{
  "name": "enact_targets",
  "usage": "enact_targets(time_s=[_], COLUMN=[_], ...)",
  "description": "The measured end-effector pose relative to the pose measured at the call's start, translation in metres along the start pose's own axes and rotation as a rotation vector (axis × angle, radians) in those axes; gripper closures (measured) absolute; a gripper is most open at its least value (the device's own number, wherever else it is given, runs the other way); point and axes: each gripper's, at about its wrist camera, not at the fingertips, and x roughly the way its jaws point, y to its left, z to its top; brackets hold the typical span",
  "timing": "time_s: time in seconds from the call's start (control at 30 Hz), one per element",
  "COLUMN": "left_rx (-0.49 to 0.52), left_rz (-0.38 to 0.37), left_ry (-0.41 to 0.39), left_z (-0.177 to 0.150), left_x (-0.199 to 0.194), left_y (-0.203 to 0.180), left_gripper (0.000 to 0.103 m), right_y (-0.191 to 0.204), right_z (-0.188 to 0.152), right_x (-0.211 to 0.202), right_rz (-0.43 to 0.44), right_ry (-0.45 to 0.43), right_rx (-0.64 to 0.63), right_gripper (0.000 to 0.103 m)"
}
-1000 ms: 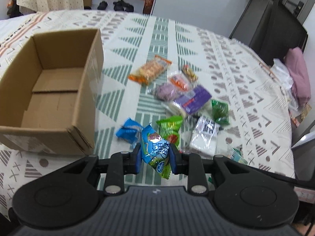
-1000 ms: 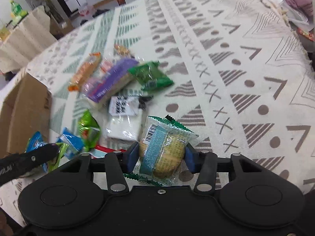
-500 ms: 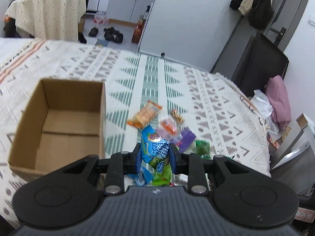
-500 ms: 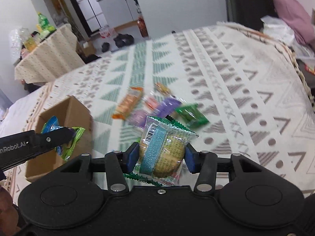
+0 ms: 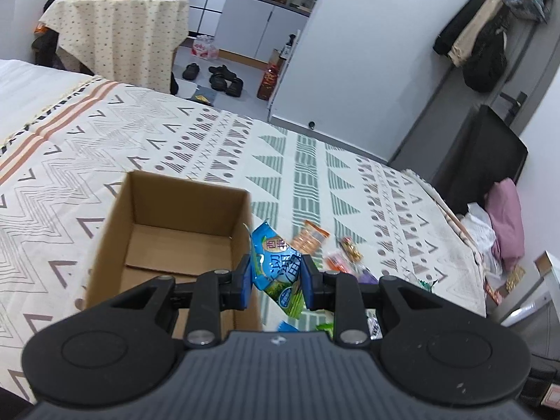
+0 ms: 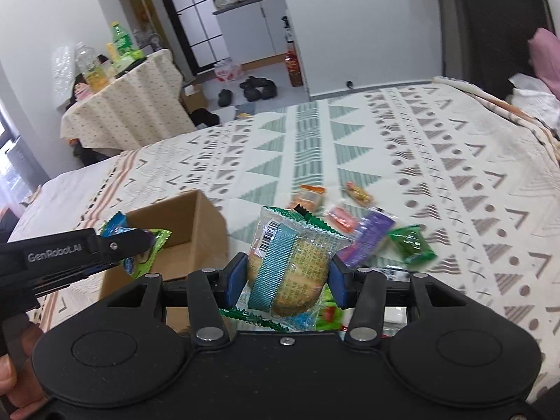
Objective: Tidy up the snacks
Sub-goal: 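Close the left tool on the blue packet while the right tool grips the biscuit pack, lift both, then carry both snacks over the cardboard box and open both tools to drop them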
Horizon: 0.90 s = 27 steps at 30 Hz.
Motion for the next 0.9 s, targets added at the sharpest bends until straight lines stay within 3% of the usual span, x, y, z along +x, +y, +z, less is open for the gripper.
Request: enact_targets(time_s=[0.53,0.9], left_rx=[-0.149,-0.207], left_rz=[0.068,0.119], left_ry=[0.017,0.081], left_z=[0.016,0.012], left_x=[0.003,0.013], left_y=[0.067,0.086], left_gripper=[0.076,0.076], right_y=[0.053,0.083], right_z=[0.003,-0.002], right_x=[0.028,0.046], right_rz=[0.117,0.169], right_ry=[0.044,0.095], right_rx=[-0.002,-0.037], right_gripper=[0.055,0.055])
